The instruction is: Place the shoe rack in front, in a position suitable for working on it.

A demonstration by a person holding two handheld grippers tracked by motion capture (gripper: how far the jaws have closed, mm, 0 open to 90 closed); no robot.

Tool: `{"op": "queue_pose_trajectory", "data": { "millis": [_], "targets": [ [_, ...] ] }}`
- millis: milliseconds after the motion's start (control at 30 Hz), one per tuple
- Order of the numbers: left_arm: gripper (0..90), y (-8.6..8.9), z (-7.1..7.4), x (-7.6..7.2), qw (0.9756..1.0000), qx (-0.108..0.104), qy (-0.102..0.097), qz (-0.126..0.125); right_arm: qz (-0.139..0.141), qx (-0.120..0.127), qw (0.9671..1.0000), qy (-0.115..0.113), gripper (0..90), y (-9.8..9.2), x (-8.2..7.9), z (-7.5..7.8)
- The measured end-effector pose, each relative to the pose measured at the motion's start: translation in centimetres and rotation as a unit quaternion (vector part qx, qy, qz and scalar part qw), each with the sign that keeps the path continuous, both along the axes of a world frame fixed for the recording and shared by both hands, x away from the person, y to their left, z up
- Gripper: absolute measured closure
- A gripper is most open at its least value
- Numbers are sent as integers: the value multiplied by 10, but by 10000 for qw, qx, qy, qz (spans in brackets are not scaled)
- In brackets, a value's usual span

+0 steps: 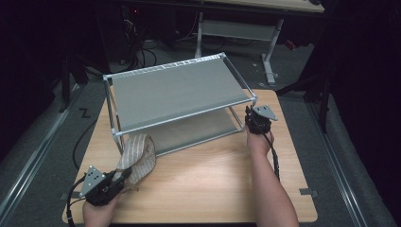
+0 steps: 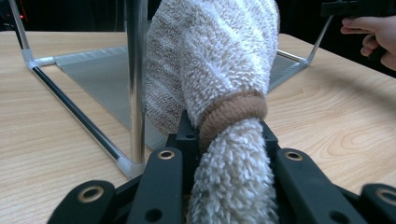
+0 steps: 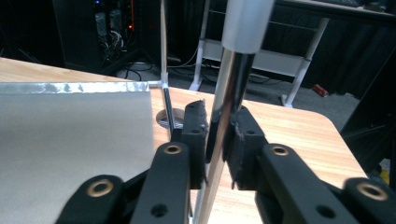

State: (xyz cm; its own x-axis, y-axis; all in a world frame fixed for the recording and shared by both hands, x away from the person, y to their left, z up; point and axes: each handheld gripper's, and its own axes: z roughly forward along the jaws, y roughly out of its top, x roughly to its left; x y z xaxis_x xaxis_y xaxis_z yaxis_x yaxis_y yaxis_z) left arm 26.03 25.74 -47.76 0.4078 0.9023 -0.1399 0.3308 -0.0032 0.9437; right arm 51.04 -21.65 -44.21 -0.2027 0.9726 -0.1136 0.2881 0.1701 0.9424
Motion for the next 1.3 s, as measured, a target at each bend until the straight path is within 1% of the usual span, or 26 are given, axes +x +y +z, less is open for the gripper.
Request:
{"op": "queue_pose_trajectory", "data": {
  "millis": [133,200,333,367,400,433,467,500,533,600,633,667,700,733,767,800,833,900,933,967,1000,1033,1100,1200,1267,1300],
  "targets": [
    [720,4,-2,1,10000,58,11,33,86,10,10000,27,801,-2,-6,1],
    [720,8,-2,1,9999,89,3,83,148,29,9999,12,801,-3,-14,0],
    [721,15,-2,3,9998,71,-13,182,217,62,9997,-84,802,-9,-40,-2],
    [721,17,-2,3,9998,63,-7,213,217,62,9997,-84,802,-9,-40,-2],
    [721,20,-2,5,9996,55,-3,262,278,84,9995,-109,802,-14,-54,-3],
    [722,20,-2,5,9996,55,-3,262,278,84,9995,-109,802,-14,-54,-3],
    [723,20,-2,7,9996,89,-11,264,297,101,9994,-151,803,-20,-71,-4],
    [723,20,-1,9,9996,155,-14,252,297,101,9994,-151,803,-20,-71,-4],
    [725,19,-1,15,9994,227,-2,243,319,106,9992,-192,802,-25,-85,-4],
    [728,18,-1,23,9996,188,52,213,311,120,9992,-239,802,-31,-97,-5],
    [729,18,-1,23,9996,188,52,213,311,120,9992,-239,802,-31,-97,-5],
    [731,17,-1,27,9997,158,91,177,290,143,9990,-294,802,-39,-115,-7],
    [731,16,-2,30,9997,145,116,141,290,143,9990,-294,802,-39,-115,-7],
    [734,16,-2,36,9997,177,135,94,276,201,9988,-364,804,-46,-132,-9],
    [734,16,-2,36,9997,177,135,94,276,201,9988,-364,804,-46,-132,-9],
    [736,14,2,46,9988,478,131,29,290,175,9987,-393,803,-50,-146,-9],
    [737,15,4,52,9985,534,142,12,295,189,9986,-388,803,-51,-151,-9],
    [738,17,5,57,9986,499,170,-3,337,227,9984,-394,803,-53,-161,-9],
    [739,23,7,69,9988,431,212,27,378,237,9982,-399,803,-53,-167,-9],
    [739,23,7,69,9988,431,212,27,408,243,9981,-400,803,-52,-171,-9],
    [740,25,7,80,9984,518,212,78,437,233,9980,-405,803,-49,-175,-9],
    [740,25,7,80,9984,518,212,78,437,233,9980,-405,803,-49,-175,-9],
    [740,27,5,88,9987,421,230,156,517,197,9974,-471,802,-43,-182,-11],
    [740,27,5,87,9989,363,231,172,552,242,9970,-496,803,-41,-184,-12],
    [740,25,6,83,9991,334,215,153,581,337,9965,-501,804,-41,-185,-12],
    [740,25,8,76,9994,274,170,131,589,417,9960,-519,805,-41,-185,-13]
  ]
}}
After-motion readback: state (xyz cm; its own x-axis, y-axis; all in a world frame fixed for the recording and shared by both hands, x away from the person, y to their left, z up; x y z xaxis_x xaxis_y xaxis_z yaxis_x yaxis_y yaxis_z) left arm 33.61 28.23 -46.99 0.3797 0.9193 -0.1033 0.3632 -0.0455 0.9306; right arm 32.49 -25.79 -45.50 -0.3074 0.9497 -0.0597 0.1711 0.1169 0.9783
